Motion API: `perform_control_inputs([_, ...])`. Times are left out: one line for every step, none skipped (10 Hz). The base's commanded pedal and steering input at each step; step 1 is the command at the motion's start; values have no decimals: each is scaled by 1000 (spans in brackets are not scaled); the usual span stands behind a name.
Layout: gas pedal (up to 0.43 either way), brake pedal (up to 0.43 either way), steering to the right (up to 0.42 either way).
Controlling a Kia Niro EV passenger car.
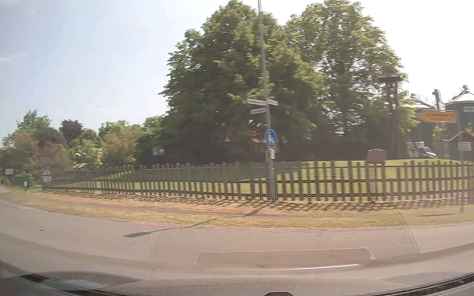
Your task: Follow the waypoints while adhering to traffic rules and regulations
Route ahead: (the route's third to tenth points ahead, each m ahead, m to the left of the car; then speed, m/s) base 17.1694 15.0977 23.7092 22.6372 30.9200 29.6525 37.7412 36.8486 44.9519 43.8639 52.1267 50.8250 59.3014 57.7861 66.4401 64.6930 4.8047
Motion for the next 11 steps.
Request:
perform_control_inputs([319, 0, -760])
perform_control_inputs([331, 0, -743])
perform_control_inputs([331, 0, -721])
perform_control_inputs([339, 0, -699])
perform_control_inputs([339, 0, -664])
perform_control_inputs([350, 0, -625])
perform_control_inputs([350, 0, -574])
perform_control_inputs([350, 0, -514])
perform_control_inputs([350, 0, -459])
perform_control_inputs([350, 0, -369])
perform_control_inputs([350, 0, -289])
